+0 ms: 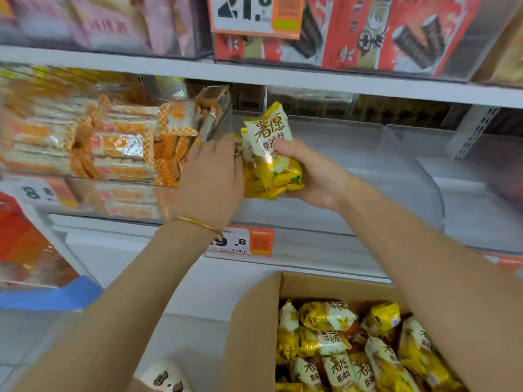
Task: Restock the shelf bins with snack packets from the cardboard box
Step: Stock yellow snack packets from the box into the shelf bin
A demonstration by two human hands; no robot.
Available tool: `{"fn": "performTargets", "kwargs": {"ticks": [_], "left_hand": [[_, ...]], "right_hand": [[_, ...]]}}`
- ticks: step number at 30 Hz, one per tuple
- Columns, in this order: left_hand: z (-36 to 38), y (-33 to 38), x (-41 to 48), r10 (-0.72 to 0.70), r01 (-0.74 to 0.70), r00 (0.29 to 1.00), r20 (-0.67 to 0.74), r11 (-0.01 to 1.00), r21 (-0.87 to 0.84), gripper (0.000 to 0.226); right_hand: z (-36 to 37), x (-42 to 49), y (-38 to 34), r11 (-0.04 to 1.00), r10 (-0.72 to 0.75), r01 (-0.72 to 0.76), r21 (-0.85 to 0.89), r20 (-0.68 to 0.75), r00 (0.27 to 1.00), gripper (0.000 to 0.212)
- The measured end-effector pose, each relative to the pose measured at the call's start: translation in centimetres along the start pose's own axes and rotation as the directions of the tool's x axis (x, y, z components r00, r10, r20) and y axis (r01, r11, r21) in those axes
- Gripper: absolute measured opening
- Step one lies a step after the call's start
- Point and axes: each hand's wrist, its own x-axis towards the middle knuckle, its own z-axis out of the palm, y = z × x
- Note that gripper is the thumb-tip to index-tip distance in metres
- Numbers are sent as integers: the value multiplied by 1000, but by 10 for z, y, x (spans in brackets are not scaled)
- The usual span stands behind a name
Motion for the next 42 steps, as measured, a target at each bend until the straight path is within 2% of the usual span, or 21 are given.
{"fn": "performTargets", "kwargs": {"ticks": [1,2,4,6,10,13,17,20,23,25,29,32,35,38,40,42], "left_hand": [[0,-5,-8,69,-61,996,-55,989,134,34],[1,-8,-15,116,-100,991,-72,975,199,37],[7,-13,-29,107,-102,994,-13,972,210,49],[15,-17,-38,86,-93,995,43,975,202,56],[19,-22,-43,112,-109,994,-5,972,207,57],[20,-22,-45,104,-91,994,-46,970,228,60],[18,-21,-45,88,-72,995,-53,968,242,63],[18,-21,-44,82,-69,995,-51,972,224,63],[19,-21,-44,92,-75,994,-61,970,233,62],[20,-21,-45,92,-73,993,-70,968,239,62],[21,-21,-45,93,-69,992,-85,965,255,61],[21,-21,-45,93,-71,993,-78,966,247,61],[20,-21,-45,98,-79,992,-75,971,225,60],[18,-22,-47,110,-95,991,-81,980,176,57],[15,-23,-50,134,-122,987,-92,985,120,54],[5,-17,-58,176,-169,976,-126,984,64,48]], "right_hand": [[0,12,4,999,24,-24,-29,-6,1000,56],[1,23,9,997,43,-44,-65,-16,999,56],[6,43,20,990,70,-73,-122,-34,997,64],[11,54,31,979,93,-98,-177,-37,995,59],[12,56,44,934,103,-113,-340,-48,994,50],[16,54,41,882,52,-115,-457,-147,988,41],[36,53,40,924,92,-156,-348,-194,977,39],[50,52,42,928,62,-156,-339,-272,960,33],[52,53,43,917,82,-197,-347,-320,944,44],[54,52,42,902,95,-211,-376,-302,948,32],[59,53,41,880,101,-231,-416,-313,944,23],[61,54,39,828,121,-250,-503,-275,954,32],[61,46,34,862,158,-271,-428,-281,947,26],[62,29,24,880,161,-268,-392,-285,945,40],[61,16,12,869,106,-234,-436,-298,949,53],[59,-4,-3,865,5,-170,-471,-331,944,55]]}}
